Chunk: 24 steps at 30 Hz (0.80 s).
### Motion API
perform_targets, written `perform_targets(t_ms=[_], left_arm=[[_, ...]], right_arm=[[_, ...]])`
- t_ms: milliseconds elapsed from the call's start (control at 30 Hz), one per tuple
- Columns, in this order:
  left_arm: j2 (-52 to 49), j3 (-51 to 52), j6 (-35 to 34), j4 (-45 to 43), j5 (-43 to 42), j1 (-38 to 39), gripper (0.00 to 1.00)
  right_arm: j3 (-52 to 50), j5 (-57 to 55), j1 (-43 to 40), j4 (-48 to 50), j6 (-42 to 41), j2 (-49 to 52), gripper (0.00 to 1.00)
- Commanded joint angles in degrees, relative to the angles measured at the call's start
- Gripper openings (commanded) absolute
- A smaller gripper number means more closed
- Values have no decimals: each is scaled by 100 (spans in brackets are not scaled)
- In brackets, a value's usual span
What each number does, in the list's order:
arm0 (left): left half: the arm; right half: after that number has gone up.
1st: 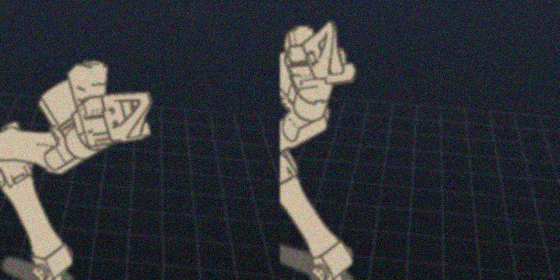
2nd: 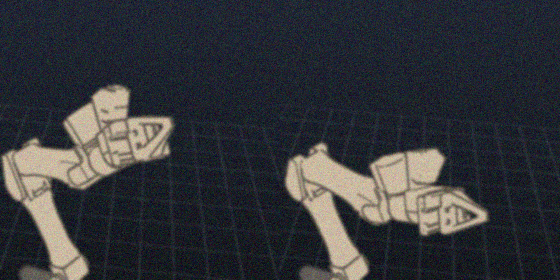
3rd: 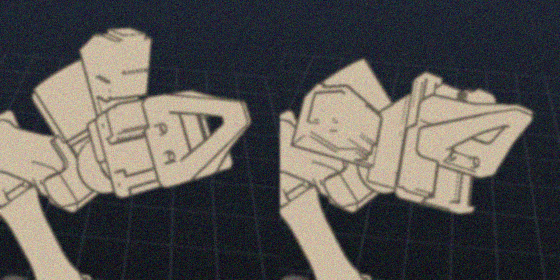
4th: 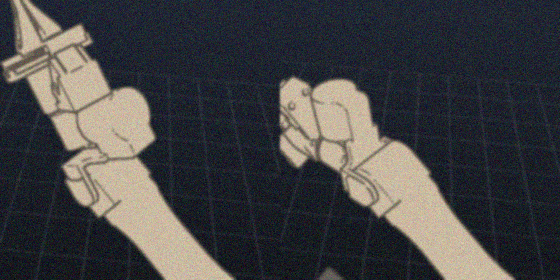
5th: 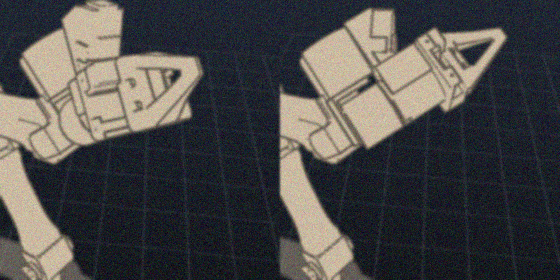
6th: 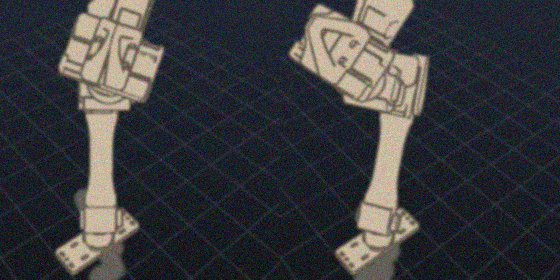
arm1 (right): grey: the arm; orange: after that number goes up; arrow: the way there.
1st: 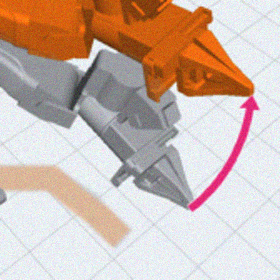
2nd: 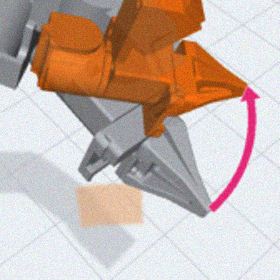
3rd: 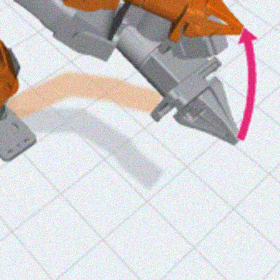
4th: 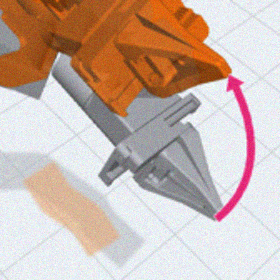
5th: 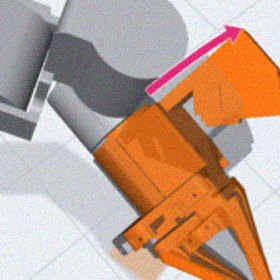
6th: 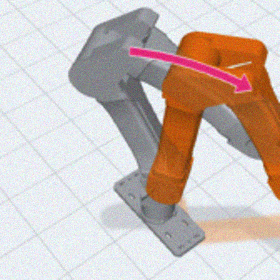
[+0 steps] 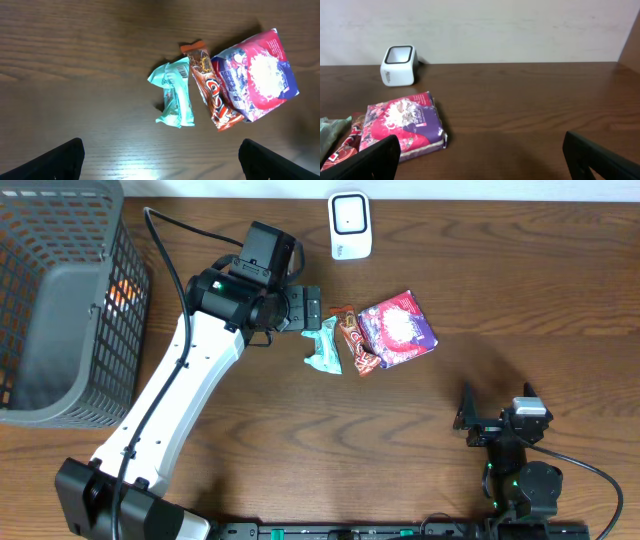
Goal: Scan the item barcode
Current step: 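Release the green wrapper and withdraw the left gripper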
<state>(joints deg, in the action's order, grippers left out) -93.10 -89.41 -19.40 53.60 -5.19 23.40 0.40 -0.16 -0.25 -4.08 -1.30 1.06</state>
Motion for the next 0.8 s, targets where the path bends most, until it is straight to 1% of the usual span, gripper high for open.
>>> perform_targets(t_ms=[0, 100, 333, 767], left_arm=[[118, -61, 116, 20, 164, -26, 98], [120, -63, 291, 22, 157, -24, 98], [363, -63, 334, 15, 166, -83, 98], [748, -63, 264, 216, 151, -1019, 98]], right_arm=[[-9, 11, -13, -24, -79, -20, 99], [-9, 11, -13, -24, -79, -20, 99], [-9, 11, -13, -24, -79, -20, 99], [-9, 11, -13, -24, -79, -20, 99]])
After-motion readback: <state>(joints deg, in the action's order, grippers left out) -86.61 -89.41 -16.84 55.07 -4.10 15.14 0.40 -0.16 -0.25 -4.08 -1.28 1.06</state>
